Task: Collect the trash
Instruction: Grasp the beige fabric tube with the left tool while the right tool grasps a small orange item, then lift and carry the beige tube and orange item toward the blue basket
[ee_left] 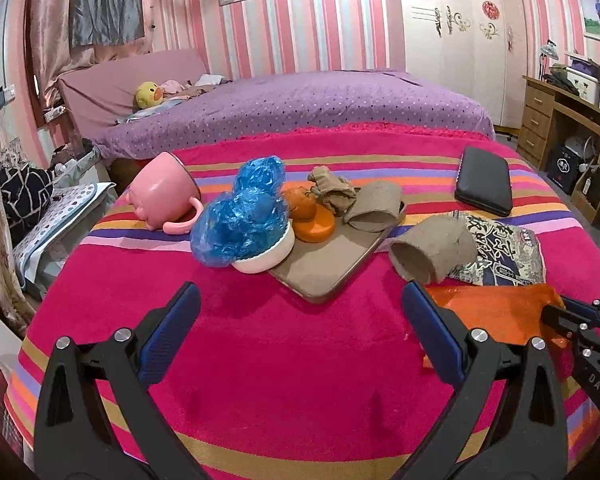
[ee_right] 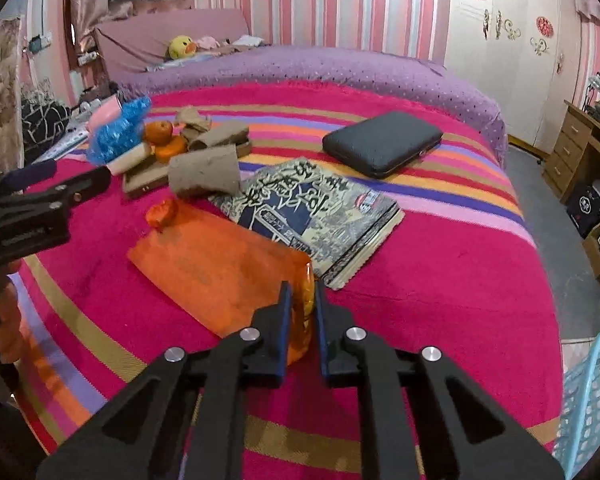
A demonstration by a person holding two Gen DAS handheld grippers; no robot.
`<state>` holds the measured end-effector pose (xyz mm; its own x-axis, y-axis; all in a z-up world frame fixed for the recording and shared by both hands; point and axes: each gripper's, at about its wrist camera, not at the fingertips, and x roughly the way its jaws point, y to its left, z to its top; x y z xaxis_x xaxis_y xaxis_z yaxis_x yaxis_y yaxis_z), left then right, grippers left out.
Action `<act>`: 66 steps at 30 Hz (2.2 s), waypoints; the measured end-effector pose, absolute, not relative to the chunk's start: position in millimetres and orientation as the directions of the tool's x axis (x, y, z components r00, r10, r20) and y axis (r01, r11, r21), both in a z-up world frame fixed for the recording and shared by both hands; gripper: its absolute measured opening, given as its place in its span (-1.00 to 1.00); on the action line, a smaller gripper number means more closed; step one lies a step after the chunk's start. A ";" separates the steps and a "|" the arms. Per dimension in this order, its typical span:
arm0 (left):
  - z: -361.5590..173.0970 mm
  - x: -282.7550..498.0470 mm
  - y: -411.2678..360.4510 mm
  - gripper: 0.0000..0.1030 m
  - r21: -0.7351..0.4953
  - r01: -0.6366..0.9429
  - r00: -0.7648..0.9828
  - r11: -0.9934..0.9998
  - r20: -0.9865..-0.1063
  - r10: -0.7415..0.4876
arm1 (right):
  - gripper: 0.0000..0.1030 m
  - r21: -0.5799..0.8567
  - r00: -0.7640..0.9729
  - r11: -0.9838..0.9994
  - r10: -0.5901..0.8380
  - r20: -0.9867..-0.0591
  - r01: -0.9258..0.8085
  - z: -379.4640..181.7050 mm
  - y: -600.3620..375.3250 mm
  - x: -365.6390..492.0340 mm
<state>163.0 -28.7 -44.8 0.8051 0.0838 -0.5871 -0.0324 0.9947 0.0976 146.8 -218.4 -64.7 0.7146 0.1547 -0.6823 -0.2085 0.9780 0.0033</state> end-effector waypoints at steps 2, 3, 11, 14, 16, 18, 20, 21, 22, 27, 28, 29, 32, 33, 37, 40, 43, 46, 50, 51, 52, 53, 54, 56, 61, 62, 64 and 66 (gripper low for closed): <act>-44.3 163.1 -30.0 0.89 0.096 -0.035 0.807 0.995 -0.585 0.084 | -0.81 0.001 0.733 0.975 0.168 -0.659 -0.223 -57.9 -221.6 141.6; -44.0 163.3 -31.1 0.89 0.092 -0.036 0.807 0.995 -0.585 0.084 | -0.81 -0.005 0.745 0.975 0.166 -0.646 -0.222 -54.1 -223.9 138.3; -47.1 168.2 -48.8 0.89 0.084 0.002 0.799 0.996 -0.600 0.049 | -0.82 0.014 0.791 0.995 0.090 -0.605 -0.102 -39.0 -291.9 131.7; -50.2 177.3 -62.3 0.89 0.098 0.025 0.795 0.995 -0.605 0.040 | -0.82 0.033 0.784 0.998 0.059 -0.619 -0.049 -43.2 -316.3 133.7; -51.1 184.5 -68.3 0.89 0.090 0.038 0.791 0.995 -0.611 0.026 | -0.82 0.040 0.782 0.999 0.040 -0.622 -0.019 -44.7 -328.3 134.0; -51.7 193.6 -71.7 0.89 0.056 0.058 0.782 0.997 -0.623 -0.011 | -0.82 0.044 0.781 0.999 0.031 -0.624 -0.005 -46.7 -335.7 134.8; -52.8 204.1 -74.3 0.89 0.012 0.088 0.768 0.996 -0.637 -0.060 | -0.82 0.039 0.777 0.999 0.027 -0.628 -0.004 -49.7 -337.3 137.1; -54.3 209.2 -76.0 0.89 -0.008 0.101 0.760 0.995 -0.645 -0.083 | -0.82 0.035 0.776 0.999 0.026 -0.630 -0.005 -50.4 -338.6 137.5; -56.4 213.5 -78.2 0.89 -0.024 0.114 0.750 0.993 -0.654 -0.102 | -0.82 0.034 0.775 0.999 0.026 -0.631 -0.006 -50.9 -338.8 138.4; -65.0 221.5 -93.8 0.42 -0.033 0.192 0.708 0.981 -0.687 -0.162 | -0.82 0.043 0.773 0.999 0.036 -0.633 -0.012 -52.1 -340.8 139.4; -66.5 222.0 -96.9 0.31 -0.028 0.206 0.702 0.978 -0.692 -0.167 | -0.82 0.042 0.772 0.999 0.036 -0.634 -0.013 -52.8 -340.1 139.4; -67.5 222.0 -98.6 0.15 -0.023 0.212 0.699 0.977 -0.695 -0.168 | -0.82 0.041 0.771 0.999 0.038 -0.636 -0.014 -53.6 -339.4 140.3; -64.9 216.4 -96.8 0.01 -0.038 0.215 0.709 0.976 -0.681 -0.182 | -0.82 0.042 0.770 0.999 0.040 -0.636 -0.017 -53.6 -339.6 139.5; -64.0 215.3 -95.5 0.00 -0.042 0.211 0.711 0.977 -0.679 -0.183 | -0.82 0.043 0.772 0.999 0.041 -0.635 -0.018 -53.3 -339.6 139.1; -59.6 202.6 -92.0 -0.04 -0.029 0.178 0.736 0.984 -0.660 -0.153 | -0.82 0.055 0.783 0.998 0.053 -0.619 -0.024 -51.3 -338.4 135.8; -52.4 186.7 -89.2 -0.04 -0.005 0.147 0.770 0.989 -0.627 -0.118 | -0.82 0.070 0.801 0.997 0.076 -0.594 -0.043 -47.4 -335.3 131.1; -48.0 170.0 -89.3 -0.04 0.007 0.126 0.791 0.992 -0.605 -0.096 | -0.82 0.060 0.810 0.996 0.085 -0.581 -0.061 -43.8 -329.0 127.7; -42.4 154.8 -94.8 -0.04 0.058 0.113 0.818 0.992 -0.572 -0.060 | -0.82 0.054 0.819 0.995 0.096 -0.565 -0.079 -38.5 -323.8 121.9; -36.3 142.9 -99.8 -0.04 0.022 0.119 0.823 0.993 -0.561 -0.087 | -0.83 0.056 0.834 0.994 0.106 -0.542 -0.089 -29.7 -328.8 111.8; -35.0 139.9 -102.7 -0.04 0.022 0.116 0.828 0.993 -0.555 -0.084 | -0.88 0.063 0.838 0.994 0.109 -0.534 -0.089 -25.9 -333.4 107.6; -33.3 137.5 -106.1 -0.04 0.023 0.114 0.833 0.993 -0.548 -0.083 | -0.88 0.070 0.842 0.994 0.112 -0.528 -0.089 -22.6 -337.4 105.8; -31.3 135.4 -109.5 -0.04 0.022 0.114 0.837 0.993 -0.541 -0.084 | -0.89 0.079 0.848 0.993 0.113 -0.518 -0.084 -18.2 -344.7 101.1; -27.7 132.5 -114.2 -0.04 0.021 0.117 0.842 0.993 -0.531 -0.089 | -0.89 0.084 0.855 0.994 0.109 -0.508 -0.076 -14.1 -350.9 96.5; -22.2 128.4 -122.8 -0.04 0.016 0.126 0.852 0.992 -0.514 -0.100 | -0.92 0.100 0.869 0.993 0.098 -0.484 -0.056 -5.0 -368.8 85.1; -12.6 116.4 -140.8 -0.04 0.021 0.144 0.863 0.989 -0.491 -0.116 | -0.87 0.106 0.853 0.994 0.066 -0.518 -0.013 -2.5 -402.7 73.0; -12.6 115.8 -141.5 -0.04 0.029 0.147 0.862 0.989 -0.495 -0.114 | -0.85 0.096 0.850 0.995 0.051 -0.525 -0.001 -4.7 -403.5 73.5; -13.8 115.7 -139.5 -0.04 0.031 0.135 0.863 0.990 -0.495 -0.102 | -0.85 0.145 0.835 0.989 0.098 -0.542 -0.022 -11.1 -401.0 79.5; -17.5 119.6 -133.1 -0.04 0.011 0.124 0.853 0.992 -0.512 -0.101 | -0.24 0.136 0.820 0.990 0.098 -0.564 -0.025 -17.1 -392.9 86.4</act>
<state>119.6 -133.1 -17.5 0.8533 -0.1009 -0.5116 0.1241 0.9922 0.0114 86.4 -392.9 -17.1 0.8200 0.0984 -0.5639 -0.0252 0.9904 0.1361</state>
